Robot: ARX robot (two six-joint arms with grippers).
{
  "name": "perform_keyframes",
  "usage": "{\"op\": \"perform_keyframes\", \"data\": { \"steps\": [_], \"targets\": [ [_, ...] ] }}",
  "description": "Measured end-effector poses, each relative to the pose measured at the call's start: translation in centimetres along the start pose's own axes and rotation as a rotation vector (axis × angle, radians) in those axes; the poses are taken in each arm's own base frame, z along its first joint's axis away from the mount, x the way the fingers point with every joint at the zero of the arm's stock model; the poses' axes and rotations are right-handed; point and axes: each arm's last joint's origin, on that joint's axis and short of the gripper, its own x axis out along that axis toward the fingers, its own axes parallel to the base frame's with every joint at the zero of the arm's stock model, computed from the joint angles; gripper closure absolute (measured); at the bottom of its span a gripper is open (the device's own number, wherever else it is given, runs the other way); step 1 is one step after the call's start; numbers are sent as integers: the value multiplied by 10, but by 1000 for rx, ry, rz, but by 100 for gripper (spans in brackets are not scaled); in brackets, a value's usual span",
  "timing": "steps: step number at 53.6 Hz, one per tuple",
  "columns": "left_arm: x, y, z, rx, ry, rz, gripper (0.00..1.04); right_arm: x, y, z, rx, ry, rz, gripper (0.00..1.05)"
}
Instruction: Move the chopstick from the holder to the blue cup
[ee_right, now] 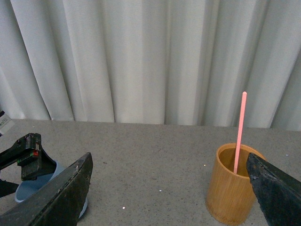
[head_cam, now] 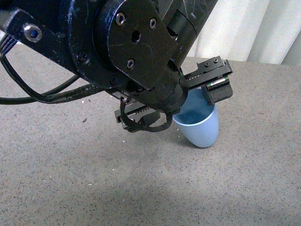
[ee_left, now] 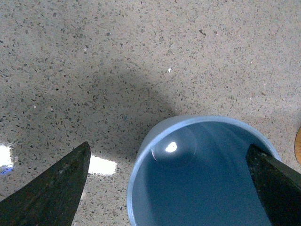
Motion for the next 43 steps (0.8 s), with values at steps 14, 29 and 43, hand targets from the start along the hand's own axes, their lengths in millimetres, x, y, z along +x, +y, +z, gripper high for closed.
{"op": "perform_keyframes", "data": {
  "steps": [14,29,43],
  "targets": [
    [-2,-4,-1,7,1,-10,7,0,0,0,0,0,0,9],
    [-4,-5,-2,8,0,-13,7,0,0,0,0,0,0,9],
    [-11,-7,-1,6,-10,-28,7,0,0,0,0,0,0,9]
  ]
}}
